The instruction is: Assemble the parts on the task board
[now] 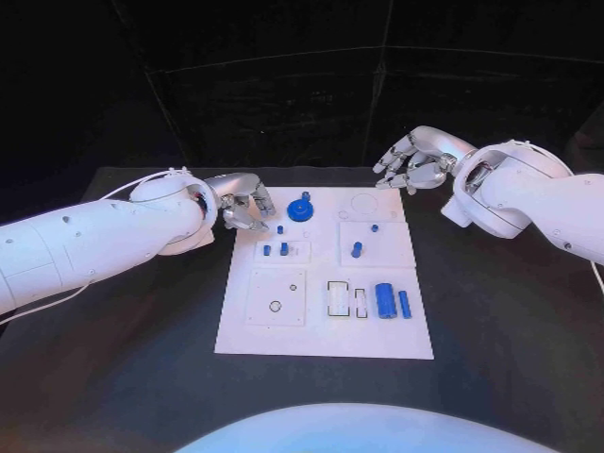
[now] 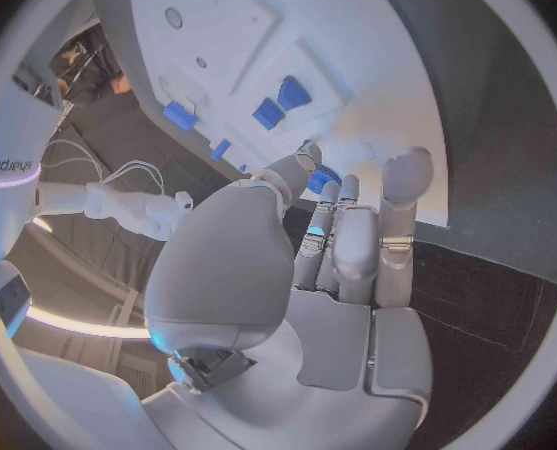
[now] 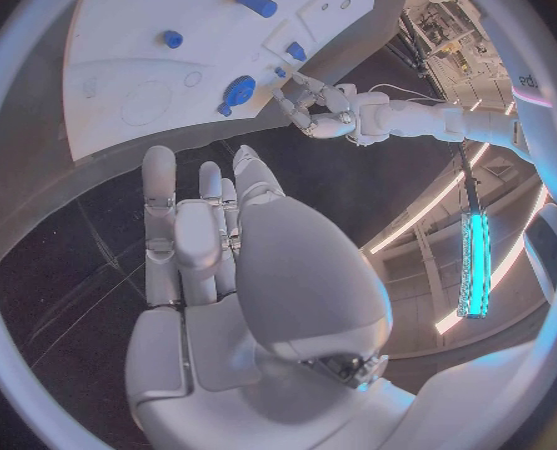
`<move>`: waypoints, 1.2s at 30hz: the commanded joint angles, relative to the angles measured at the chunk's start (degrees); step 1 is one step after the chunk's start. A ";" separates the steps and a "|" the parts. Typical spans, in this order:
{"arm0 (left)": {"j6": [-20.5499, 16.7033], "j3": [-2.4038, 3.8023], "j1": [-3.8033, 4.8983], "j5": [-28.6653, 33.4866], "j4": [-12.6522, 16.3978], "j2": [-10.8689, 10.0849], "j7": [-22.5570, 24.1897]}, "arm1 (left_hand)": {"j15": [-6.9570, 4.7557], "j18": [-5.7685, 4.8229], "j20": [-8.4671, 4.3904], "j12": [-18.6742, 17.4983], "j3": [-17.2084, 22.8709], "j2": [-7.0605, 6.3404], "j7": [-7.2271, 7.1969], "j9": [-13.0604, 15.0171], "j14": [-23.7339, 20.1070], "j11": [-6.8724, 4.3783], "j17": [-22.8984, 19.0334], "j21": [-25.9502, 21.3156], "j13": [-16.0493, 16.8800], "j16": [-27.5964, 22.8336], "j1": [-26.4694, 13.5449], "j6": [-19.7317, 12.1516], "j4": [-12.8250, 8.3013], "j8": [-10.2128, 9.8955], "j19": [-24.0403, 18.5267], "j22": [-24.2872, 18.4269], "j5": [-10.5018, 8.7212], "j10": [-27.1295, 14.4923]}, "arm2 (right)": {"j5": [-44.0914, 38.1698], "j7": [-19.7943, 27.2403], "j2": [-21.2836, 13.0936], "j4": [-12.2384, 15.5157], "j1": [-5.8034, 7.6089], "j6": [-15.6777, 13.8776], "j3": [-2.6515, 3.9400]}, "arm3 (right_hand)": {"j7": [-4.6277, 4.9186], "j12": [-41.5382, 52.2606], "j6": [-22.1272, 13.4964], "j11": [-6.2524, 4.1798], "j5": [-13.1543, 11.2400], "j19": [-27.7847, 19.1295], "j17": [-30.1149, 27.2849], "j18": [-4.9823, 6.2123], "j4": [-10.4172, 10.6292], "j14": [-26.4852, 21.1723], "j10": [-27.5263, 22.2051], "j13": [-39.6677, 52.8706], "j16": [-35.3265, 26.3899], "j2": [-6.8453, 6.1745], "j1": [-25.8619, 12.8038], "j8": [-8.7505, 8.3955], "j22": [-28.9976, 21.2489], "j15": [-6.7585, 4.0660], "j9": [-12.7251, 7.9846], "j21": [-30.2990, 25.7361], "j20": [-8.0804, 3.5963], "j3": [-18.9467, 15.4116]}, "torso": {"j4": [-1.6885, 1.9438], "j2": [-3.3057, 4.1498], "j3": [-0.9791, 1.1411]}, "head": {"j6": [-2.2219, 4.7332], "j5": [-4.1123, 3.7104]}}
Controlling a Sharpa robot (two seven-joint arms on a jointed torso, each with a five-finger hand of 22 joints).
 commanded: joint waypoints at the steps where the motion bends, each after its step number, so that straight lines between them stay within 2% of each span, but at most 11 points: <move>1: -6.84 0.09 0.26 25.43 0.40 -0.88 11.45 | 0.12 1.09 0.21 1.12 0.56 0.89 0.14 -0.22 -4.90 0.15 -10.02 -7.05 -0.18 -5.64 0.25 0.68 0.23 0.29 -4.24 -5.58 0.32 0.02 | -11.46 -1.62 -0.15 0.33 -0.12 2.77 -0.03 | -0.16 -2.37 0.88 0.07 -0.37 0.53 0.00 0.72 -0.09 0.10 0.07 -2.48 -0.34 -0.22 0.87 -0.38 0.05 -0.04 -0.09 -0.17 0.08 0.55 | 0.02 0.04 0.04 | 0.37 -0.81; 3: -7.18 0.08 0.30 35.53 0.79 -1.47 15.55 | 0.19 1.13 0.31 1.74 1.05 1.29 0.25 -0.36 -8.27 0.24 -16.65 -8.37 -0.35 -9.49 0.47 0.92 0.13 0.40 -5.67 -6.28 0.50 -0.33 | -15.25 -2.15 -0.31 0.76 -0.55 3.02 -0.06 | -0.16 -4.49 1.20 0.21 -0.75 0.61 0.04 0.69 0.04 0.18 -0.14 -4.82 -0.44 -0.42 1.06 -0.89 0.10 0.14 -0.17 -0.19 0.19 0.89 | -0.02 0.05 -0.01 | 0.72 -1.53; 5: -6.81 0.07 0.32 43.87 1.26 -1.89 18.62 | 0.16 1.14 0.36 2.39 1.32 1.56 0.18 -0.38 -10.29 0.17 -20.24 -9.16 -0.35 -11.64 0.54 1.30 0.09 0.63 -6.50 -6.71 0.57 -0.09 | -18.46 -2.62 -0.46 1.21 -1.05 3.28 -0.08 | -0.17 -5.67 1.17 0.35 -0.92 0.77 0.26 0.66 0.02 0.28 -0.39 -6.16 -0.32 -0.68 1.24 -1.31 0.31 0.24 -0.22 -0.07 0.25 1.07 | -0.01 0.04 -0.06 | 0.87 -1.83; 8: -5.72 0.06 0.34 54.31 2.10 -2.44 22.31 | 0.00 1.20 0.26 3.72 1.77 2.20 0.02 -0.34 -11.55 -0.14 -22.19 -9.80 -0.14 -12.78 0.71 1.94 0.04 1.03 -7.10 -7.08 1.07 1.35 | -22.97 -3.32 -0.55 1.79 -1.87 3.70 -0.10 | -0.06 -7.42 1.07 0.69 -1.19 0.95 0.44 0.61 0.01 0.37 -0.91 -8.23 -0.26 -1.07 1.38 -2.00 0.54 0.48 -0.24 0.08 0.42 1.34 | -0.04 0.06 -0.10 | 1.24 -2.40; 12: -4.19 0.04 0.34 61.57 2.86 -2.86 24.72 | -0.18 1.22 0.10 4.89 1.94 2.39 0.01 -0.25 -11.97 -0.44 -22.68 -10.15 0.03 -12.97 0.60 2.79 -0.01 1.60 -7.35 -7.30 1.49 2.77 | -26.32 -3.77 -0.49 2.20 -2.73 4.02 -0.13 | 0.23 -9.12 0.60 1.08 -1.34 1.83 1.72 0.38 -0.06 0.76 -1.03 -10.70 0.73 -1.52 1.44 -3.09 2.06 0.77 -0.27 1.00 0.68 1.74 | -0.04 0.09 -0.03 | 1.38 -2.67; 16: -3.34 0.02 0.34 64.75 3.59 -3.17 25.89 | -0.17 1.19 0.07 5.35 1.82 2.31 0.10 -0.23 -12.20 -0.43 -22.89 -10.37 0.05 -13.03 0.36 3.09 -0.01 1.92 -7.48 -7.44 1.59 3.07 | -27.75 -3.91 -0.25 2.41 -3.38 4.72 -0.14 | 0.67 -10.41 0.27 1.49 -1.38 3.24 3.76 -0.04 -0.30 1.34 -0.72 -13.13 2.49 -1.81 1.51 -4.15 4.76 1.04 -0.23 2.71 0.95 2.37 | -0.01 0.09 -0.01 | 1.49 -2.93; 20: -2.64 0.00 0.33 65.66 4.04 -3.25 25.82 | -0.16 1.18 0.07 5.48 1.75 2.27 0.12 -0.24 -12.30 -0.42 -22.98 -10.46 0.04 -13.07 0.24 3.12 0.01 2.00 -7.54 -7.50 1.59 3.11 | -28.16 -3.81 0.03 2.38 -3.89 5.50 -0.16 | 0.88 -11.11 0.36 1.66 -1.74 3.81 4.71 -0.22 -0.57 1.53 -0.34 -14.62 3.36 -1.77 1.77 -4.67 6.09 1.20 -0.20 3.63 1.10 3.11 | 0.06 0.04 -0.11 | 1.55 -2.89; 23: -2.07 -0.02 0.32 65.98 4.41 -3.21 25.60 | -0.07 1.14 0.11 5.63 1.69 2.20 0.31 -0.32 -12.73 -0.29 -23.23 -10.77 -0.05 -13.27 0.12 2.83 -0.05 2.02 -7.81 -7.69 1.63 2.80 | -28.31 -3.55 0.33 2.20 -4.26 5.90 -0.17 | 0.95 -11.81 0.66 1.74 -3.78 3.83 5.12 -0.24 -0.79 1.51 0.30 -16.28 3.81 -1.72 2.00 -5.15 6.56 1.28 -0.17 4.12 1.20 4.37 | 0.06 0.03 -0.07 | 1.63 -2.79; 36: -1.48 -0.06 0.32 66.25 5.60 -3.45 25.18 | 0.02 1.12 0.16 5.83 1.63 2.20 0.44 -0.36 -13.08 -0.18 -23.46 -11.05 -0.10 -13.45 0.07 2.66 -0.14 2.12 -8.03 -7.86 1.62 2.57 | -28.20 -2.86 1.92 0.25 -5.35 7.29 -0.20 | 1.15 -12.91 1.21 1.86 -4.63 4.37 6.60 -0.47 -1.19 1.71 1.21 -18.87 5.16 -1.53 2.56 -5.61 8.44 1.34 -0.17 5.50 1.28 7.74 | 0.10 0.18 -0.05 | 1.46 -2.71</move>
